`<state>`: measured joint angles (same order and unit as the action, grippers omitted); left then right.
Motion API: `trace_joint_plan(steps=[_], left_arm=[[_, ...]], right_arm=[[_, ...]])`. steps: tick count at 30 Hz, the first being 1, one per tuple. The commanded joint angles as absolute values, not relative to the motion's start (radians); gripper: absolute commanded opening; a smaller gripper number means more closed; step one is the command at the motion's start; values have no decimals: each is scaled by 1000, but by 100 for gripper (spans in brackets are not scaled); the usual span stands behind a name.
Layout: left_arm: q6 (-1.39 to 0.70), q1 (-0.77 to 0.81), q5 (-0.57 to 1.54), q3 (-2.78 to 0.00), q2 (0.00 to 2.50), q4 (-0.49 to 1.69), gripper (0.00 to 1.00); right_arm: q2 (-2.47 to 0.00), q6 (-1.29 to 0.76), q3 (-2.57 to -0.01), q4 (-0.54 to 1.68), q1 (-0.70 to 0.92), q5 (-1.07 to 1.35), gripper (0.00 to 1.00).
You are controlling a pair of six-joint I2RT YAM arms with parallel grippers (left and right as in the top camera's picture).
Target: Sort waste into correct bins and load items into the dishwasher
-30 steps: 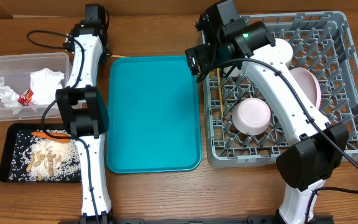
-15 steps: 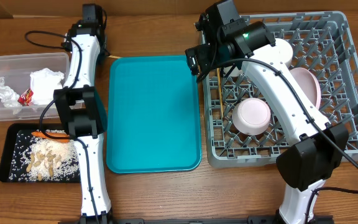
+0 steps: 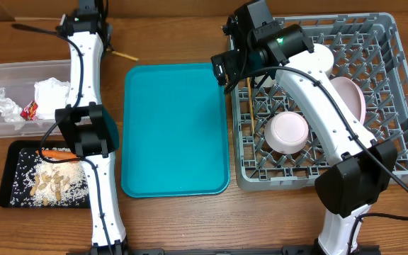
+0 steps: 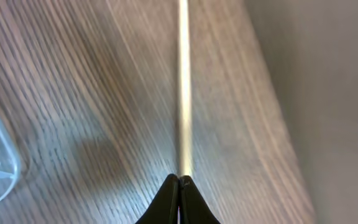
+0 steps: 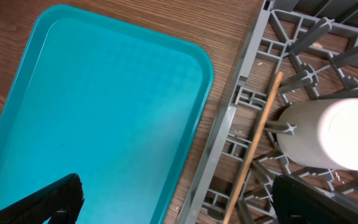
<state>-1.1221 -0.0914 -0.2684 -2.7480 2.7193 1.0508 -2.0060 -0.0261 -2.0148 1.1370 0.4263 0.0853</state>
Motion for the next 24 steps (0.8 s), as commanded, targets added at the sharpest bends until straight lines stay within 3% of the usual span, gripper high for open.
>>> trace_joint_plan(steps=[1,7,10,11,12,14,17,24], left_arm=[[-1076,-91,-266,-2848,2694,1095,4],[-1076,-87,-174,-2859,2695,1004,8],[-1076,-72,-153,-2856,2695,947,21],[-1074,-66,-158,-2847,2695,914,29],[-1032,-50,-158,-2808,2695,801,44],[-973,-33,-138,-2756,2695,661,50],[-944,-5,-138,-2651,2695,463,52],[-888,23,-137,-2490,2695,292,33]], right_arm=[[-2001,-30,-2015,1131,424,80,100],[-2001,-30,-2015,1131,423,80,100],[-2001,-30,-2015,1131,424,80,100],[-2001,-30,-2015,1131,423,80,100],[-2001,-30,-2015,1131,424,80,100],[-2001,-30,-2015,1131,424,80,100],[-2001,-30,-2015,1131,423,80,100],[-2001,-30,-2015,1131,423,80,100]])
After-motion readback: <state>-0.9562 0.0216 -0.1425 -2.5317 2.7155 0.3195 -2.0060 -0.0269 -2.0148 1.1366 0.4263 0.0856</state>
